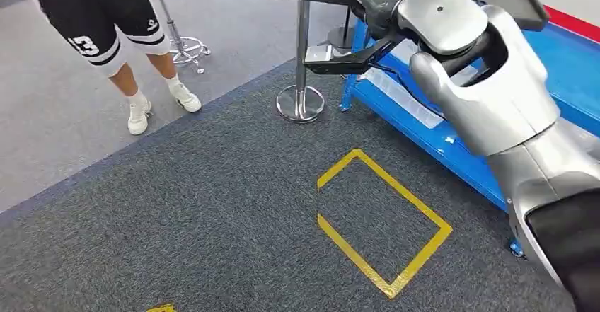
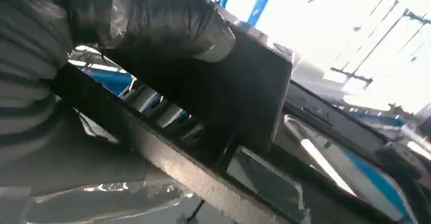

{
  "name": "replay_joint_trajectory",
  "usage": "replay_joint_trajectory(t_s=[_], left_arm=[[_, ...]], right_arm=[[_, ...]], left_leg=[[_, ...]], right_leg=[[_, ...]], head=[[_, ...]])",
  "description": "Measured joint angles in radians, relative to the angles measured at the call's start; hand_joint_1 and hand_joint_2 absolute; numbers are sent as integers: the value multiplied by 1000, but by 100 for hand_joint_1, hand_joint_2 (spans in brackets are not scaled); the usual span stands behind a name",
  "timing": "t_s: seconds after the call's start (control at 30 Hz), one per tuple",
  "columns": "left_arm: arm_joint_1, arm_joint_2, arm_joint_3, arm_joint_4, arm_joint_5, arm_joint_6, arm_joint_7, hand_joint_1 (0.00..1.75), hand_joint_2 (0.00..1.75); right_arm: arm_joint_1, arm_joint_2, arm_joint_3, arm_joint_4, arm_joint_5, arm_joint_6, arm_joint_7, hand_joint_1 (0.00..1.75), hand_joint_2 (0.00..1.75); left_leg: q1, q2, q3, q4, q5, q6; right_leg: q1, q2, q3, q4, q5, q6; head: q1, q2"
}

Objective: Take the parts from the cabinet and place them on the table.

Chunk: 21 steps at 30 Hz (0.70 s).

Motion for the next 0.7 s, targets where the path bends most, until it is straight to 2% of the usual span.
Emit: replay_joint_trajectory(t_s=[0.03,0.07,0.1,0.13,0.17,0.2,0.23,0.27,0.3,0.33,0.37,0.4,0.43,0.47,0.5,0.53,0.57,0.6,0.63,0.67,0.7], left_arm=[[0,3,0,11,3,5,0,0,175],[0,9,1,20,5,10,2,0,175],[0,11,1,30,6,16,4,0,175],[0,14,1,38,9,21,5,0,175],[3,16,2,44,13,23,6,0,175],[-1,24,2,49,14,25,6,0,175],[-2,26,2,55,16,29,7,0,175],[1,29,2,57,17,30,7,0,175],[6,32,2,63,21,34,7,0,175],[6,40,2,64,24,38,7,0,175],[6,37,2,71,26,39,7,0,175],[5,40,2,74,30,40,7,0,175],[2,44,2,76,34,41,7,0,175],[0,44,2,78,38,42,8,0,175],[-1,44,2,79,39,44,8,0,175],[-2,44,2,80,41,45,9,0,175],[-2,45,2,81,43,45,10,0,175],[-1,46,2,82,44,45,10,0,175],[0,47,2,82,45,45,11,0,175],[-1,49,2,83,46,46,13,0,175],[-2,52,2,84,47,46,13,0,175]], right_arm=[[-3,11,0,41,0,0,9,175,175],[-9,20,0,74,0,-2,16,175,175],[-19,28,0,106,2,-3,22,175,175],[-31,34,0,139,5,-4,28,175,175],[-41,36,0,164,7,-5,31,175,175],[-52,44,0,183,8,-6,30,175,175],[-54,49,0,205,8,-6,29,175,175],[-56,54,0,219,10,-6,31,175,175],[-61,62,0,242,15,-6,31,175,175],[-69,70,0,264,23,-6,33,175,175],[-76,81,0,280,25,-6,34,175,175],[-87,84,0,300,27,-7,35,175,175],[-98,86,0,316,28,-9,35,175,175],[-106,87,0,329,31,-10,36,175,175],[-113,88,0,345,37,-10,38,175,175],[-117,90,0,355,39,-10,40,175,175],[-121,93,0,363,40,-9,41,175,175],[-127,98,0,370,42,-9,41,175,175],[-135,103,0,376,43,-9,42,175,175],[-142,105,0,380,43,-9,43,175,175],[-151,104,0,386,44,-9,43,175,175]], left_leg=[[1,-14,-1,3,0,-1],[2,-27,-3,9,0,-2],[3,-42,-5,17,-2,-5],[4,-54,-10,26,-5,-10],[6,-63,-21,31,-6,-17],[2,-72,-34,46,-4,-24],[8,-80,-41,40,2,-33],[11,-90,-42,35,4,-37],[13,-104,-44,30,9,-46],[12,-96,-52,36,6,-49],[3,-34,-61,60,-11,-53],[4,4,-86,118,-48,-57],[6,24,-120,194,-86,-60],[7,30,-154,268,-116,-62],[8,32,-183,330,-135,-63],[8,32,-190,346,-131,-62],[7,33,-170,308,-104,-60],[7,37,-127,232,-63,-56],[4,53,-72,133,-21,-49],[-3,92,-32,48,-9,-38],[-20,120,-20,36,-20,-31]], right_leg=[[-2,0,3,-12,21,0],[-4,1,26,-66,60,0],[-7,6,67,-154,111,-1],[-12,29,108,-247,157,-1],[-17,78,117,-270,136,-1],[-15,85,119,-290,140,1],[-10,75,116,-286,140,0],[-8,69,116,-284,139,-3],[-3,56,117,-285,142,-8],[-19,41,119,-295,150,-18],[-16,32,121,-299,152,-24],[-14,24,120,-300,154,-28],[-10,13,119,-300,154,-29],[-8,1,120,-300,154,-29],[-6,-14,120,-299,152,-31],[-5,-27,120,-299,151,-31],[-4,-39,121,-298,150,-31],[-3,-50,122,-298,147,-31],[-1,-59,126,-297,144,-29],[2,-70,130,-298,141,-28],[11,-79,128,-297,139,-23]], head=[[0,0],[0,0],[0,0],[0,0],[0,0],[0,0],[0,0],[0,0],[0,0],[0,0],[-1,0],[-2,0],[-2,0],[-2,0],[-2,0],[-2,0],[-2,0],[-2,0],[-2,0],[-2,0],[-2,0]])
